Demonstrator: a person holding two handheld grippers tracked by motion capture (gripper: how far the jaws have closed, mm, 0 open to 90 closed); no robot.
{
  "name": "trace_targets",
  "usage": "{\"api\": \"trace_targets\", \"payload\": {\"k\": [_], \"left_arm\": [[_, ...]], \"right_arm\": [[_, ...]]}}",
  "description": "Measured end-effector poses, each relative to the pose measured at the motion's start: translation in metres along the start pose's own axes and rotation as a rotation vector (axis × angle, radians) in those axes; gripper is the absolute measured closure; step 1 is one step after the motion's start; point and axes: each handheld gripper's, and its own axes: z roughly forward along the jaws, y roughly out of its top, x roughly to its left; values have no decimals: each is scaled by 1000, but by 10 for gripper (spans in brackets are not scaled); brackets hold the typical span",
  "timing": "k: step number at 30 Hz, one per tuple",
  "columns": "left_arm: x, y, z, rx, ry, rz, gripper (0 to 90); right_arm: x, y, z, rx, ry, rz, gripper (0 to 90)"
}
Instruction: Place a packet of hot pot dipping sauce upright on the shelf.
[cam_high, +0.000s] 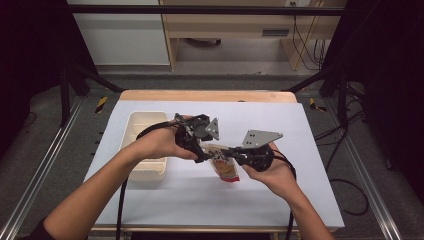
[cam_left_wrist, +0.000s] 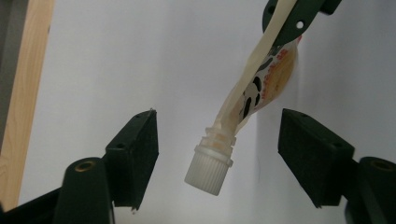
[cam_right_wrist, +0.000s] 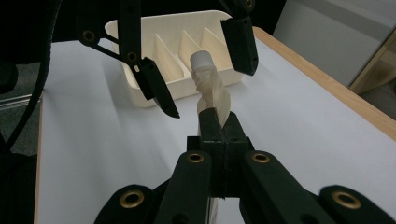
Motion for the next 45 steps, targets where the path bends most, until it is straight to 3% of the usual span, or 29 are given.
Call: {"api": "trace_targets", "payload": {"k": [8,13,16,21,29,35,45], "left_arm": [[1,6,11,24,-47,33,433],[3,9,12,8,-73,35,514],[0,10,14,30,-91,61,537],[-1,12,18,43,-111,60,572],[4,10,19,52,-106,45,671],[1,12,23,67,-113,69,734],[-2,16,25,73,-132,70,760]], "right_arm": [[1,-2,1,-2,13,-1,900],[2,-4,1,-1,22,1,900],[2,-5,1,1,27,-3,900],[2,-5,0,-4,29,-3,900],[1,-7,-2,-9,31,4,900],[1,-11,0,-2,30,8,900],[-1,-17,-1,-17,36,29,900]]}}
